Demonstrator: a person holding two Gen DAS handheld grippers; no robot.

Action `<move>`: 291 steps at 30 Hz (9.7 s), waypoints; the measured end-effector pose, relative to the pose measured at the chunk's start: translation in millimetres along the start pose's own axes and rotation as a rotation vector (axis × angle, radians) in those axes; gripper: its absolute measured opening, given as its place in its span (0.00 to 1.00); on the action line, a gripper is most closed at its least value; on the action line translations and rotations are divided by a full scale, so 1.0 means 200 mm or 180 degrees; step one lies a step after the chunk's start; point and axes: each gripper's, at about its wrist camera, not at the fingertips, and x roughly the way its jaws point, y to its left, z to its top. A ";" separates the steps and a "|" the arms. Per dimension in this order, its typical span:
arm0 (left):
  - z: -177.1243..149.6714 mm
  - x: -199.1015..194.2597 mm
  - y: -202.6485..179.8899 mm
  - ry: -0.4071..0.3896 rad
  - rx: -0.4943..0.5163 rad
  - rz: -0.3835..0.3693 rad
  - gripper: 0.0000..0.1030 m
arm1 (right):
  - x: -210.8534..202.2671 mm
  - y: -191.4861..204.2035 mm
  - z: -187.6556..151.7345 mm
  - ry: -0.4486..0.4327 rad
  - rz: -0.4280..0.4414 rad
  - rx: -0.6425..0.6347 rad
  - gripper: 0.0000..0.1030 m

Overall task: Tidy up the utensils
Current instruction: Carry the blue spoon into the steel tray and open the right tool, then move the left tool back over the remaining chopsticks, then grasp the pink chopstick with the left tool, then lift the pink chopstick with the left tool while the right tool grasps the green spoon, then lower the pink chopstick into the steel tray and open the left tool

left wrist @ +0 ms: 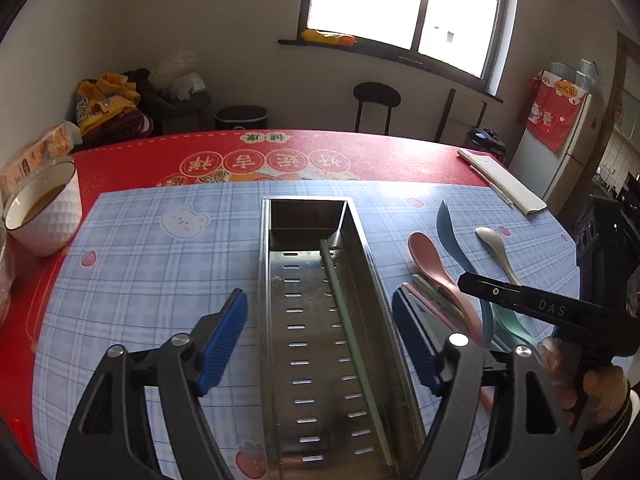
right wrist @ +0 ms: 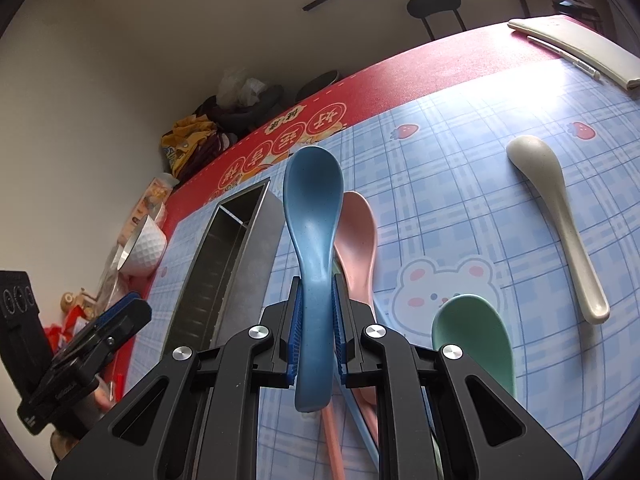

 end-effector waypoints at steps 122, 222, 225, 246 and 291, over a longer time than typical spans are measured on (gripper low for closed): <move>-0.40 0.00 -0.85 0.0448 0.0177 0.0301 0.58 | -0.54 -0.29 -0.01 -0.0694 -0.0587 -0.0967 0.86; -0.39 0.00 -0.62 -0.0021 -0.0322 -0.0095 0.06 | -0.33 -0.34 -0.21 0.0539 -0.0164 -0.0813 0.27; -0.39 0.00 -0.61 -0.0026 -0.0333 -0.0116 0.06 | -0.30 -0.32 -0.21 0.0569 -0.0196 -0.0855 0.26; -0.36 -0.06 -0.52 -0.0051 -0.0575 -0.0457 0.06 | -0.41 -0.21 -0.04 -0.0203 0.0091 -0.0451 0.16; 0.03 0.33 -0.10 0.0905 -0.0793 -0.0019 0.06 | -0.25 -0.10 -0.01 -0.0224 0.0447 -0.0317 0.17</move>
